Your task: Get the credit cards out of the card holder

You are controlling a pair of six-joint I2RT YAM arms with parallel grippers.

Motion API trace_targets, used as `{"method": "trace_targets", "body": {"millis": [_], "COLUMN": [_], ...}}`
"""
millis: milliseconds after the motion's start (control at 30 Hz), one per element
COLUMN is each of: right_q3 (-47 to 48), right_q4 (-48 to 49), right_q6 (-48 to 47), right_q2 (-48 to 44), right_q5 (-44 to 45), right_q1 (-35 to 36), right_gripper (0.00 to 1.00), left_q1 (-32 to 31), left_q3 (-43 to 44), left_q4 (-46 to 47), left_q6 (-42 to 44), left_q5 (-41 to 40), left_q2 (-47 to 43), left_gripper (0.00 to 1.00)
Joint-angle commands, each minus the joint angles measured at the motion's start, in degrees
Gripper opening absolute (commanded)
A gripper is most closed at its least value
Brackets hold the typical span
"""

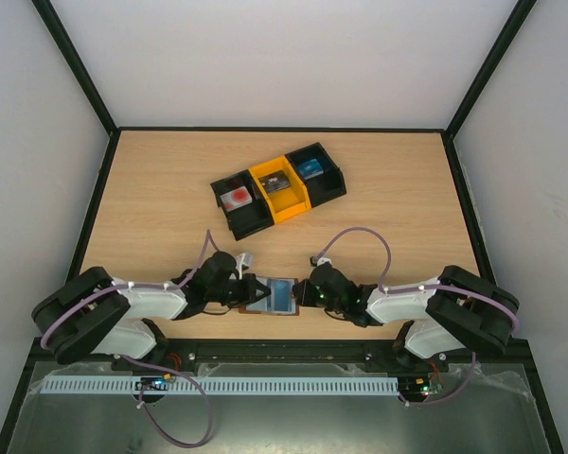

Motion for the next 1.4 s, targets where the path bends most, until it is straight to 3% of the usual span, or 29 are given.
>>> {"method": "trace_targets", "body": {"millis": [0,167,367,833,1367], "right_q3": [-2.1,-2.0,-0.8,6.8,6.5], "right_q4": [-6.6,-7.9,-8.6,-13.0,-18.2], "right_q6": [-0.1,-0.6,-0.9,-1.5,-2.8], "right_q2": [2.6,2.3,0.9,-4.0,4.8], "right_q5": [0.3,1.0,0.4,-2.2,3.8], "right_q1": [0.6,0.5,0.5,0.6,0.5], "right_gripper": [0.04,0.04,0.04,0.21,0.12], "left_q1": [0.0,0.8,1.6,1.5,4.6], "left_q3": [2.0,3.6,2.8,1.8,0.7], "left_q4": [-7.3,-13.4,-10.5,-6.5,-10.5], "left_q6": [3.2,5.6,5.8,4.4,6.4], "left_q5": [-2.2,-3.1,-0.7,1.0,1.5], "left_q2": [-2.4,-3.1,-1.7,0.1,-2.7], "left_gripper": [0.03,0.03,0.03,0.03,0.03]}}
